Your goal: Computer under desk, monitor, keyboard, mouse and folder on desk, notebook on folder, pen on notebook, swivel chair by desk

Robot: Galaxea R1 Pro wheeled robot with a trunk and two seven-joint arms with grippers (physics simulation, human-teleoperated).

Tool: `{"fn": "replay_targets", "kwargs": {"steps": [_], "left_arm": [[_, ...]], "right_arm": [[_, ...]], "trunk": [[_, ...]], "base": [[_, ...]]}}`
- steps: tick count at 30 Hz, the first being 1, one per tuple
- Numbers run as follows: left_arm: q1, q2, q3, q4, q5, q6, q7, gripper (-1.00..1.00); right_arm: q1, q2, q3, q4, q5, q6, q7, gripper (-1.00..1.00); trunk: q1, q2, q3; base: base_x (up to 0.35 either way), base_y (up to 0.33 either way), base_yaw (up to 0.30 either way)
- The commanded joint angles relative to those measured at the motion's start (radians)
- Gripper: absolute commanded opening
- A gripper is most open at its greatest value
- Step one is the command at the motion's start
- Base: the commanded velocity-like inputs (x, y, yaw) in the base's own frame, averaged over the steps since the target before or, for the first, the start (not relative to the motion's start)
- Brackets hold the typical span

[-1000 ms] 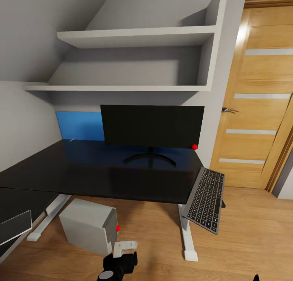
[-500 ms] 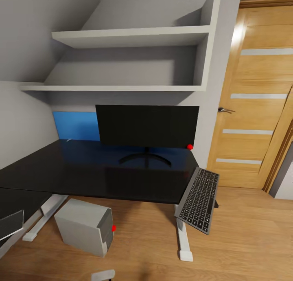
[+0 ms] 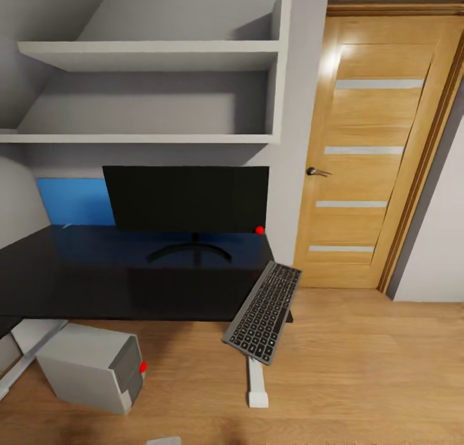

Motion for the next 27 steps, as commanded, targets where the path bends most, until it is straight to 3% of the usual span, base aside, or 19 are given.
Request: {"fn": "replay_targets", "kwargs": {"steps": [1,5,9,18,27], "left_arm": [[-0.002,-0.017,-0.002,0.045,0.026,-0.003,-0.038,1.0],[-0.002,-0.055,0.007,0.159,0.072,0.012,-0.167,1.0],[-0.002,-0.065,0.013,0.217,0.092,0.057,-0.249,1.0],[-0.002,-0.086,0.012,0.237,0.094,0.08,-0.282,1.0],[-0.002,-0.09,0.012,0.238,0.093,0.046,-0.283,1.0]], "right_arm": [[-0.001,0.0,0.002,0.001,0.02,-0.001,0.005,1.0],[-0.001,0.0,0.002,0.014,0.059,0.001,0.016,1.0],[-0.002,0.0,0.002,0.021,0.07,0.001,0.019,1.0],[-0.002,-0.001,0.004,0.025,0.074,0.001,0.024,1.0],[-0.002,-0.002,0.005,0.025,0.074,0.0,0.024,1.0]], "trunk": [[0.0,-0.001,-0.002],[0.0,-0.001,-0.008],[0.0,-0.001,-0.015],[0.0,-0.001,-0.027],[0.0,-0.001,-0.035]], "base": [[0.0,-0.344,-0.055],[0.0,-0.346,-0.027],[0.0,-0.346,-0.008],[0.0,-0.331,-0.104],[0.0,-0.065,-0.234]]}}
